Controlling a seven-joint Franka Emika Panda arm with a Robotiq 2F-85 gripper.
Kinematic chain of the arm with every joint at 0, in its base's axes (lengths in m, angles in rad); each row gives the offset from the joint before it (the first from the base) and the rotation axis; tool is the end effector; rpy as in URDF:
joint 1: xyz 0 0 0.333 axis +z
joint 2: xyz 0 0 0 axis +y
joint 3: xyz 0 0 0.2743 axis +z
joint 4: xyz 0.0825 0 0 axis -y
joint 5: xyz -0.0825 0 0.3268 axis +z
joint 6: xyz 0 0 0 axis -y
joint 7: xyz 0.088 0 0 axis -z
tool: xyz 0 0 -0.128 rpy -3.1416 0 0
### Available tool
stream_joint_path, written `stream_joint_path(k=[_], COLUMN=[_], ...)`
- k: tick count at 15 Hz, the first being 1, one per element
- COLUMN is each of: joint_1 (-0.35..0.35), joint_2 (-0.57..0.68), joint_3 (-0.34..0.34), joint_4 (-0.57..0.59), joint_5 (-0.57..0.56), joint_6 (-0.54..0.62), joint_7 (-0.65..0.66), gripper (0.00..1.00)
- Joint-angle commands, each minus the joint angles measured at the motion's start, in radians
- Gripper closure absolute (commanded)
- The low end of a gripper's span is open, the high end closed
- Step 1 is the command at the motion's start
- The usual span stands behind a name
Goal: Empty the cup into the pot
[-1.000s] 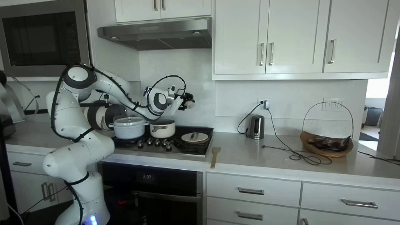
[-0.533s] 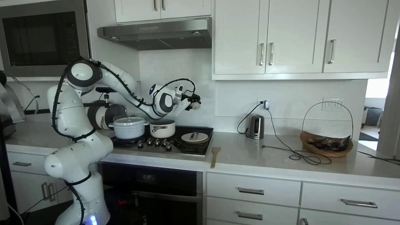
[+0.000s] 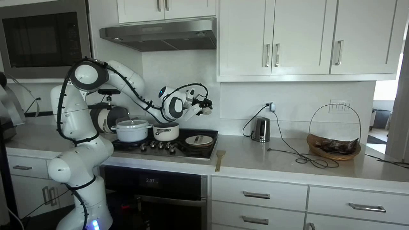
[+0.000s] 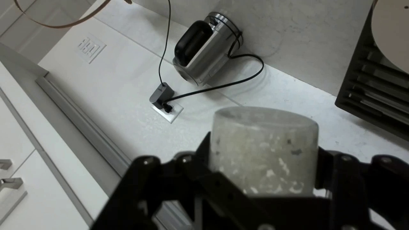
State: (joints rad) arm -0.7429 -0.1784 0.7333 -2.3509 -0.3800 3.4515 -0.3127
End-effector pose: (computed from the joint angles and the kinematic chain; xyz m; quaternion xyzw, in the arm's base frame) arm 0.5016 0.0585 0.5117 0.7561 0.3283 0.5316 0.1947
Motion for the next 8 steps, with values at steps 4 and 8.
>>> stream_joint_path(k=[4, 8], joint_1=[0.135, 0.317], joint_2=[0.092, 0.164], joint_3=[-0.195, -0.38], joint_4=[0.053, 0.101], joint_5=[-0.109, -0.181], joint_6=[0.013, 0.013], joint_7=[0.004, 0.068], gripper=[0.68, 0.68])
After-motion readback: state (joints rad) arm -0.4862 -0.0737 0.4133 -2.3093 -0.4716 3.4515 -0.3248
